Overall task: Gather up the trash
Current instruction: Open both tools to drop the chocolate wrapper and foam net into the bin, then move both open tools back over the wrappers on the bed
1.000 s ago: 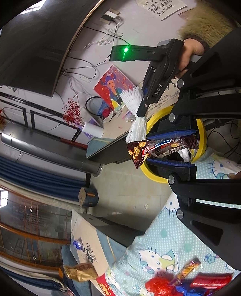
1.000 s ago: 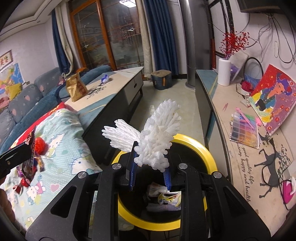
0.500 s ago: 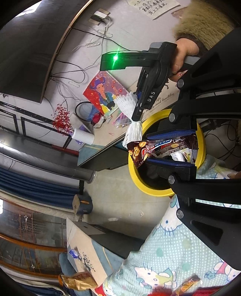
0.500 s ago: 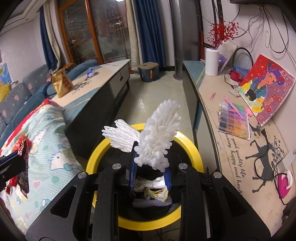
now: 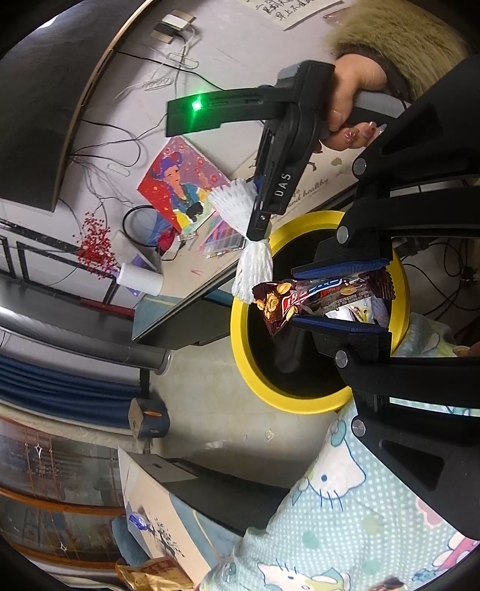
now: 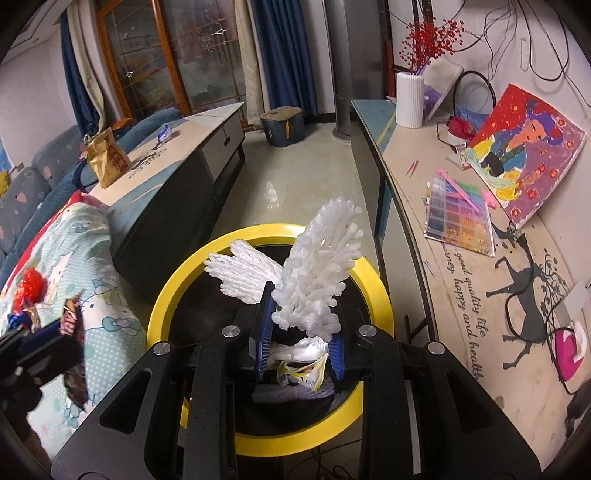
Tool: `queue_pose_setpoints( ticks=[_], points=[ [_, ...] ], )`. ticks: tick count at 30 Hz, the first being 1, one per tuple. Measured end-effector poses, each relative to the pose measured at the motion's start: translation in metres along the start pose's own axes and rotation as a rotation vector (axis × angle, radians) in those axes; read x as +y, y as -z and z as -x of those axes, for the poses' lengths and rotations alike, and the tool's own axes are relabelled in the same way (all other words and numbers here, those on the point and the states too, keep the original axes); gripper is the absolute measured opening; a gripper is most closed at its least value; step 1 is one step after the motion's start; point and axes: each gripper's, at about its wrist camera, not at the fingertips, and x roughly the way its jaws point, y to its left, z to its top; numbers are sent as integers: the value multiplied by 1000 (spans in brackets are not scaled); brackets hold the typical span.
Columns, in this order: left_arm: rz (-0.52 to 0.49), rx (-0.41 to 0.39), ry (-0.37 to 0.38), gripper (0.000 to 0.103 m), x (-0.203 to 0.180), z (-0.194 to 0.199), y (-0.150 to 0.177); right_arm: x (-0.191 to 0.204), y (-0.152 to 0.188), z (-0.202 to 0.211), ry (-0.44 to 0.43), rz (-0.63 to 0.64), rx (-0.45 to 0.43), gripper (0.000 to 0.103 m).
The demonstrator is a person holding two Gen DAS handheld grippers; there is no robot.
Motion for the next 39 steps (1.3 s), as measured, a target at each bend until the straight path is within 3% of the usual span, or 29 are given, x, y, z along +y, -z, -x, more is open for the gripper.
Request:
queue_pose_setpoints(
  ticks=[4, 6, 8, 9, 10, 11, 13, 14, 26, 39],
  points=[
    [-8, 19, 4, 20, -1, -13, 1, -2, 0, -1, 1, -16, 7, 22],
    [-2, 30, 10, 22, -2, -21, 0, -5, 0, -3, 2, -28, 13, 33],
    [-8, 50, 4, 50, -2, -31, -1, -6, -1, -3, 13, -37, 12, 40],
    [-10, 53, -10, 72, -2, -34, -1, -7, -1, -2, 15, -41, 12, 40],
    [-7, 52, -18, 74, -1, -35, -1, -9, -1, -1, 17, -50, 11, 43],
    [2, 50, -21, 74, 1, -34, -2, -11, -2, 0, 22, -61, 5, 52],
    [19, 50, -44, 92, 3, -31, -3, -15, -3, 5, 38, -78, -17, 59],
    [30, 41, -65, 96, 5, -27, -3, -15, -3, 6, 42, -83, -20, 60],
    [8, -31, -203, 96, 10, 18, 2, 12, -3, 15, -4, -40, -35, 67],
    [118, -111, -325, 96, 52, 77, 15, 64, 2, 30, -108, 46, -45, 68]
  ],
)
